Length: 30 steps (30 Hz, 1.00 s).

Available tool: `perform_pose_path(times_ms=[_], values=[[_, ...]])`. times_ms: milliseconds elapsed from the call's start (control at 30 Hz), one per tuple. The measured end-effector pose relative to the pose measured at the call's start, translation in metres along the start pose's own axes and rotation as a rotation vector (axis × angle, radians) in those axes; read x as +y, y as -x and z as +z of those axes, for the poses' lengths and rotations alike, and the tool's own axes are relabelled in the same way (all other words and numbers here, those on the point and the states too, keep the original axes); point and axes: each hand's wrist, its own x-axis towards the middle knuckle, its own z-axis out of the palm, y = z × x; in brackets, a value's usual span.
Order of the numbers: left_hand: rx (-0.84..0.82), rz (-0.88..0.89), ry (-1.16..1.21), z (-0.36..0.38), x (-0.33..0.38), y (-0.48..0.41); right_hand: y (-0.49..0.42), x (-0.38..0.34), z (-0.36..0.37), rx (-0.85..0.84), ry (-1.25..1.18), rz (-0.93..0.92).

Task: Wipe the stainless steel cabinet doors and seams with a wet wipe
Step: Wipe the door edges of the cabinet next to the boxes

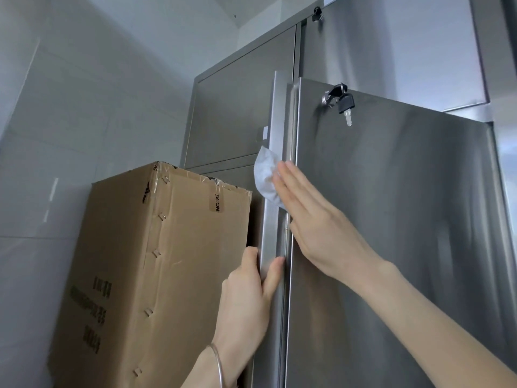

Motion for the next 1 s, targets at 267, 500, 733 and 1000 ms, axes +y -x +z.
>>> perform_pose_path(times_ms=[267, 500, 733, 1000], values=[[0.04, -0.044, -0.018, 0.009, -0.004, -0.003, -0.024, 0.014, 0.0, 0.085, -0.13, -0.081], [0.03, -0.012, -0.01, 0.008, -0.006, -0.003, -0.01, 0.001, 0.023, 0.367, -0.041, -0.063], [0.002, -0.008, 0.003, 0.005, -0.005, 0.0, -0.006, 0.008, 0.021, 0.114, 0.047, -0.01], [0.041, 0.016, -0.034, 0.005, -0.009, 0.014, 0.009, -0.009, 0.018, 0.081, -0.071, 0.031]])
